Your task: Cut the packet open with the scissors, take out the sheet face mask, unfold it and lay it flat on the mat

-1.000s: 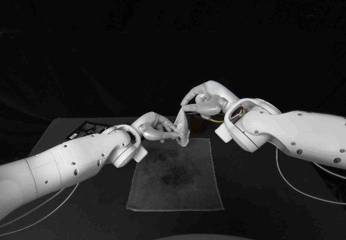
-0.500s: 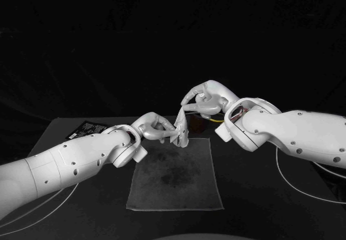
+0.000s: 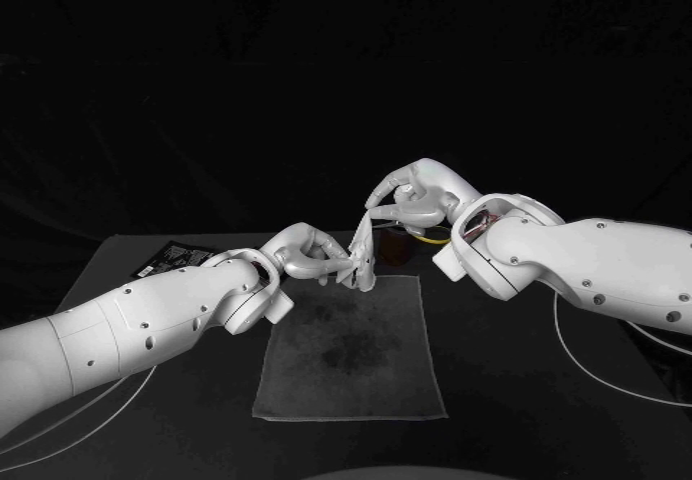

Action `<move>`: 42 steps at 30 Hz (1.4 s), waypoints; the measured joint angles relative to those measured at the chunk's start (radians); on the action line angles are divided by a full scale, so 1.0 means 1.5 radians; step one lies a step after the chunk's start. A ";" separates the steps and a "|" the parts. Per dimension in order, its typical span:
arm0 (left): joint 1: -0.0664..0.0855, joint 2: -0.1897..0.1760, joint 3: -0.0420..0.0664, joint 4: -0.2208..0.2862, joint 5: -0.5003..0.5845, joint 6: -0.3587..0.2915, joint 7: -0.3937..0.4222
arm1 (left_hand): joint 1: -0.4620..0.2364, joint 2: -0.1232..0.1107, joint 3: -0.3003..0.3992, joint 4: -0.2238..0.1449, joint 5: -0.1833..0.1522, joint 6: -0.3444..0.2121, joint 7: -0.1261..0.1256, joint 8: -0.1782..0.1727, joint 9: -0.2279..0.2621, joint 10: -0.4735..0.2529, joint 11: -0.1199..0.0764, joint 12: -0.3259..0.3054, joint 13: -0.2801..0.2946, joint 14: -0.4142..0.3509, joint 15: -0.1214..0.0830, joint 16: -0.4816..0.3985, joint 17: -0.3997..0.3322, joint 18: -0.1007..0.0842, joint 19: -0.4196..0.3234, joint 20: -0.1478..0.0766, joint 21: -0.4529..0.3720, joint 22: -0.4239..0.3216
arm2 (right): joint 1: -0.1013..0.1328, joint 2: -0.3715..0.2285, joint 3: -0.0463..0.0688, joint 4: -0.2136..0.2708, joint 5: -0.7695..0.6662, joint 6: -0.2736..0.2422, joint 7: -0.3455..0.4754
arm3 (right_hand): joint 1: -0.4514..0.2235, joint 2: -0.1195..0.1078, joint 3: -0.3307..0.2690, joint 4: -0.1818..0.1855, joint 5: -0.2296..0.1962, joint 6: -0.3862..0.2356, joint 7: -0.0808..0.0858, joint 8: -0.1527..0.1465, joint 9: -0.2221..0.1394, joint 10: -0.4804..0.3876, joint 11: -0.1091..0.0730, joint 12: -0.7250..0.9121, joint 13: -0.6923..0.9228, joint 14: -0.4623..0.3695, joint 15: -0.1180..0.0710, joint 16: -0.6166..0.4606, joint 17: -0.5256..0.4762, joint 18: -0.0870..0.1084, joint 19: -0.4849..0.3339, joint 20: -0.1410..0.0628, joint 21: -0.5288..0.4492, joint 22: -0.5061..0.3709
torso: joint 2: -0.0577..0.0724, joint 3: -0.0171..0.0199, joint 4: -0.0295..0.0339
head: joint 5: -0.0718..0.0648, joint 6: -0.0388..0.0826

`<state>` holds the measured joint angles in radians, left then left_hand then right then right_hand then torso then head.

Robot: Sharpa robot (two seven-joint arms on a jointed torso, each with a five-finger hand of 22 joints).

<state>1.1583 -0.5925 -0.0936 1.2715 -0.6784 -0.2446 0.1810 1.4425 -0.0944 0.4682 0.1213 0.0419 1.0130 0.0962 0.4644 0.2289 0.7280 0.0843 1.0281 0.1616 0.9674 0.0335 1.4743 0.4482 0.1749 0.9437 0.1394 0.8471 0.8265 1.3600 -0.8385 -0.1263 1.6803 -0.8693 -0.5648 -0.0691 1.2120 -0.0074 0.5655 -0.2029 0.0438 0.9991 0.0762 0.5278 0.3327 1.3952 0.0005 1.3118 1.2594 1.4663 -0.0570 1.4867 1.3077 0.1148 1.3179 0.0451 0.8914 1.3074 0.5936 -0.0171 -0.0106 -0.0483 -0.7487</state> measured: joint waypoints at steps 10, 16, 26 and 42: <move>0.000 -0.010 0.000 0.001 0.009 -0.003 0.004 | 0.001 0.001 0.007 0.002 0.002 -0.003 0.002 0.007 0.001 0.005 0.000 -0.005 -0.002 0.002 -0.002 0.000 0.002 0.000 0.000 0.000 0.002 0.001 | 0.000 -0.010 0.000 -0.017 0.000 0.000 0.000 | -0.002 -0.002 0.005 -0.001 0.000 0.000 0.000 0.002 0.000 0.000 0.000 0.000 0.001 0.000 0.000 0.000 0.000 0.000 0.000 0.000 0.003 0.000 | 0.000 0.0001 -0.0004 | -0.001 0.001; 0.000 -0.020 0.000 0.003 0.020 -0.006 0.010 | 0.001 0.000 0.009 0.000 0.002 -0.006 0.001 0.012 0.001 0.005 0.000 -0.009 -0.004 0.002 -0.002 0.000 0.002 0.000 -0.002 -0.001 0.002 0.002 | 0.000 -0.015 0.000 -0.030 0.000 0.000 -0.001 | -0.002 -0.002 0.005 -0.001 0.000 -0.001 0.000 0.002 0.000 0.000 0.000 0.000 0.002 0.000 0.000 0.000 0.000 0.000 0.000 0.000 0.003 0.000 | 0.000 0.0001 -0.0004 | -0.001 0.001; -0.001 -0.025 0.001 0.009 0.039 -0.011 0.021 | -0.005 -0.011 0.002 0.001 0.003 -0.003 -0.002 0.020 0.001 0.012 0.002 -0.016 -0.007 0.002 -0.002 0.000 0.009 -0.001 -0.003 -0.003 0.005 0.003 | -0.008 -0.011 -0.001 -0.037 0.001 0.001 -0.002 | -0.002 -0.002 0.005 -0.001 -0.001 -0.002 0.000 0.001 0.000 0.000 0.000 0.000 0.002 0.000 0.000 0.000 0.000 -0.001 0.000 0.000 0.003 0.000 | 0.000 0.0001 -0.0002 | -0.002 0.000; -0.002 -0.030 0.001 0.007 0.056 -0.017 0.028 | -0.005 -0.017 -0.002 0.002 0.003 -0.001 -0.004 0.023 0.010 0.014 0.000 -0.021 -0.008 0.007 -0.002 0.000 0.013 -0.003 0.000 -0.005 0.005 0.004 | -0.014 -0.011 -0.003 -0.044 0.005 0.003 -0.004 | -0.002 -0.002 0.005 -0.001 -0.001 -0.001 0.001 0.000 0.000 0.000 0.000 0.000 0.003 0.000 0.000 -0.001 0.000 -0.005 0.000 0.000 0.003 0.000 | 0.000 0.0002 -0.0002 | -0.001 -0.001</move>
<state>1.1556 -0.6374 -0.0923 1.2826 -0.5949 -0.2705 0.2227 1.4344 -0.1194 0.4648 0.1242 0.0459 1.0114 0.0904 0.4991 0.2445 0.7493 0.0840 0.9962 0.1493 0.9776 0.0305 1.4742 0.4675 0.1701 0.9434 0.1320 0.8548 0.8320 1.3393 -0.8546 -0.1309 1.6143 -0.8620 -0.5605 -0.0753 1.2095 -0.0099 0.5726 -0.2044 0.0421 0.9973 0.0779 0.5273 0.3332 1.3952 0.0005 1.3120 1.2637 1.4663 -0.0569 1.4854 1.3077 0.1074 1.3179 0.0452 0.8964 1.3074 0.5936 -0.0168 -0.0109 -0.0505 -0.7496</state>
